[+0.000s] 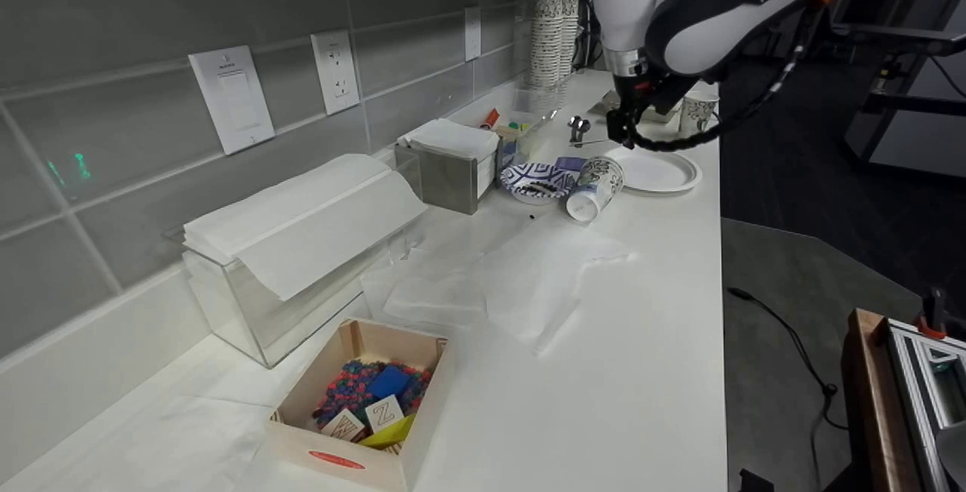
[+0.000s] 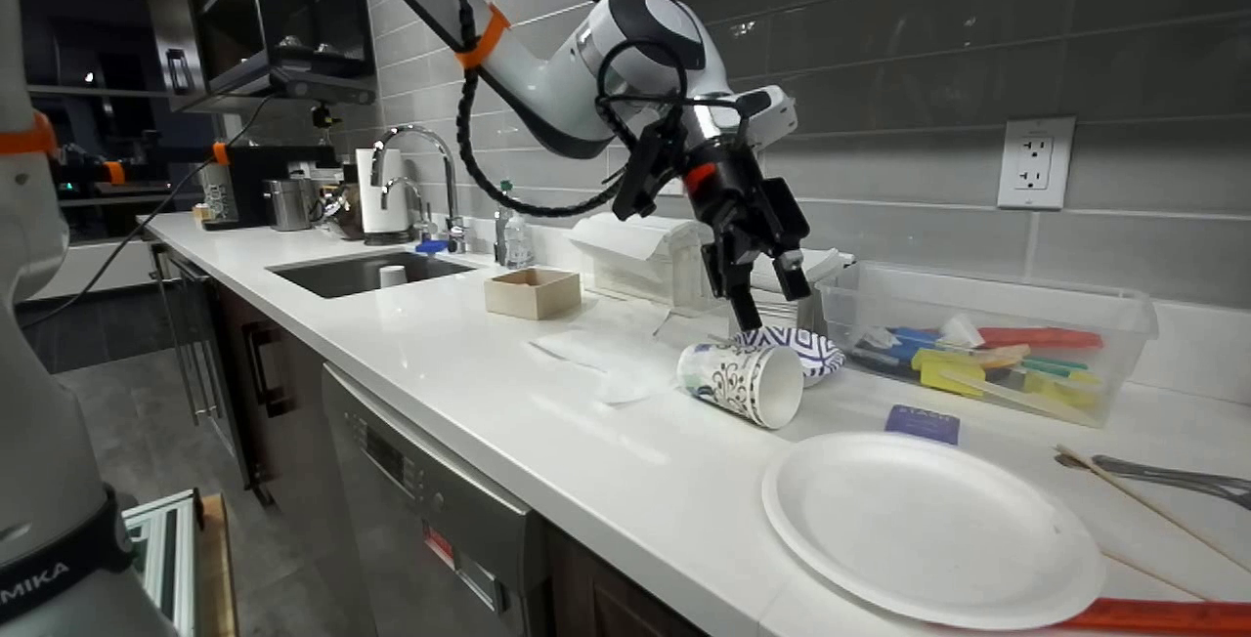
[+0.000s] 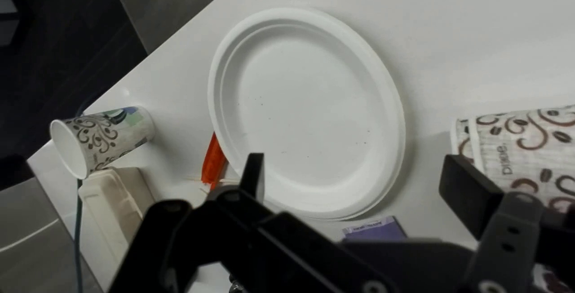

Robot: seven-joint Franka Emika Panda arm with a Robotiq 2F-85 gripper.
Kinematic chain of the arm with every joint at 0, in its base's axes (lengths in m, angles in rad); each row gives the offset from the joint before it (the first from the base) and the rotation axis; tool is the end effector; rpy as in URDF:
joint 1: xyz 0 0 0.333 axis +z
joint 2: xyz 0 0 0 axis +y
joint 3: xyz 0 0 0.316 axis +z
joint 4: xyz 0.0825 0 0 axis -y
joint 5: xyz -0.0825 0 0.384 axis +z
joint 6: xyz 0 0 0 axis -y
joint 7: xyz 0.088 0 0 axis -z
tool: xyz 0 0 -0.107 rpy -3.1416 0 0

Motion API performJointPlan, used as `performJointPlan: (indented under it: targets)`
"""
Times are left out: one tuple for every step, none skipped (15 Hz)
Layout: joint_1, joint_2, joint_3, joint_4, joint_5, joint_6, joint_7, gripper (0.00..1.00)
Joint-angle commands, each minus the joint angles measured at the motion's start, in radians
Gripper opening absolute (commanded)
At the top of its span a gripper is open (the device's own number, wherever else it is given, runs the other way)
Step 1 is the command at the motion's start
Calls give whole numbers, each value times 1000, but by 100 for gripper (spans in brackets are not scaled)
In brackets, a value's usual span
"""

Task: Pick up the plate and place it on the tote

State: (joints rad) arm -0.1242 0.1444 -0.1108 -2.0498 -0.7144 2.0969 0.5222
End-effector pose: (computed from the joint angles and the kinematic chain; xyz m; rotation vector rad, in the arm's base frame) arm 0.5484 -0.1625 0.3722 2.4829 -0.4458 -0.0078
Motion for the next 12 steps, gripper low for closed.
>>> performJointPlan:
  targets:
    - [20,-22,-36,-108,-220,65,83,100]
    - [17,-24,-39,-129,-278,80,96,100]
    - [11,-26,-41,-153,-325,100,92,100]
    - [6,-25,-41,-176,-363,127,81,100]
    - [2,-20,-42,-196,-387,156,63,100]
    - [-1,-13,-42,-210,-413,185,59,100]
    - [-3,-3,-42,-218,-435,213,61,100]
    - [-5,6,-42,-227,-450,242,61,100]
    - [-3,19,-42,-228,-476,264,75,100]
    - [-2,26,-43,-229,-504,288,88,100]
    - [-3,34,-43,-230,-524,314,88,100]
    - [-2,44,-44,-221,-552,326,100,100]
